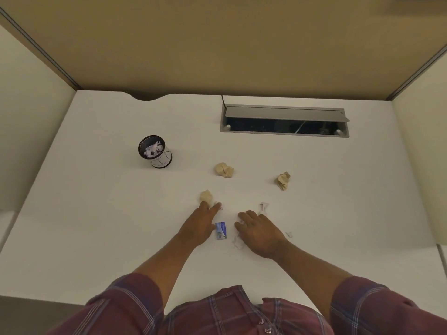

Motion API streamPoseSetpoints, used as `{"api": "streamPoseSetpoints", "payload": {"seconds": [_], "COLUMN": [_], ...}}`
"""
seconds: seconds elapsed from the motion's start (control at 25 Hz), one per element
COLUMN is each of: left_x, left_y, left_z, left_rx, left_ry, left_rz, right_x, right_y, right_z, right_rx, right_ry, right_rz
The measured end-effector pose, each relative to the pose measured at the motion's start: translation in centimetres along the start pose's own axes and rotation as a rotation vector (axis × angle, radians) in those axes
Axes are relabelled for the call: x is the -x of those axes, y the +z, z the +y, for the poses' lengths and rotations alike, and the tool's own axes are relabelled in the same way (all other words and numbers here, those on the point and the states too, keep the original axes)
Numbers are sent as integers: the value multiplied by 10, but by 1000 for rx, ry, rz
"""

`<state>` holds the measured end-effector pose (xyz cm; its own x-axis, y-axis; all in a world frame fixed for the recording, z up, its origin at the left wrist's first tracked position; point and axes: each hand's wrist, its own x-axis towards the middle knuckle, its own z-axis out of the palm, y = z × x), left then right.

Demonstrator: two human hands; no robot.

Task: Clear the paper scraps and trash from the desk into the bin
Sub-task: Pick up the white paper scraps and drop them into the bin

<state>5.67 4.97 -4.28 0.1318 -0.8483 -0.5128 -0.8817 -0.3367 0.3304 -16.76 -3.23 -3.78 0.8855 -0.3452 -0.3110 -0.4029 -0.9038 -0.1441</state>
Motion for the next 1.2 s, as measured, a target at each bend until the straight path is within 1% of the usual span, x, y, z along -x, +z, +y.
{"api": "streamPoseSetpoints", "payload": {"seconds": [0.12, 0.2, 0.32, 0.44, 0.52, 0.6, 0.68, 0.76, 0.84, 0.92, 0.96, 1.04, 1.12, 1.2], "left_x": [5, 12, 24, 35, 42, 49, 55, 60, 64, 67, 68, 70, 70, 69], "left_y": [1, 5, 12, 15, 14, 11, 8, 3, -7, -17, -22, -32, -41, -49], "left_z": [1, -4, -11, -19, -25, -33, -44, -56, -68, -82, -90, -108, -126, -143], "left_rx": [64, 102, 121, 173, 212, 266, 326, 412, 442, 454, 463, 499, 539, 582], "left_ry": [1, 7, -38, -100, -134, -159, -174, -190, -192, -192, -196, -220, -256, -276], "left_rz": [57, 88, 131, 168, 175, 180, 187, 199, 224, 252, 269, 302, 322, 339], "right_x": [12, 17, 20, 17, 16, 15, 8, 0, -9, -20, -28, -51, -82, -117], "right_y": [2, 4, 4, 2, 4, 10, 12, 7, -3, -15, -24, -46, -73, -103], "right_z": [-16, -26, -42, -52, -54, -53, -50, -46, -45, -47, -50, -57, -62, -67], "right_rx": [-67, -45, -11, -18, -44, -121, -289, -561, -905, -1321, -1484, -1689, -1777, -1787], "right_ry": [25, 14, -6, -1, 41, 141, 303, 526, 750, 892, 916, 905, 855, 785], "right_rz": [-63, -101, -99, -142, -135, -107, -70, 6, 114, 226, 270, 336, 395, 445]}}
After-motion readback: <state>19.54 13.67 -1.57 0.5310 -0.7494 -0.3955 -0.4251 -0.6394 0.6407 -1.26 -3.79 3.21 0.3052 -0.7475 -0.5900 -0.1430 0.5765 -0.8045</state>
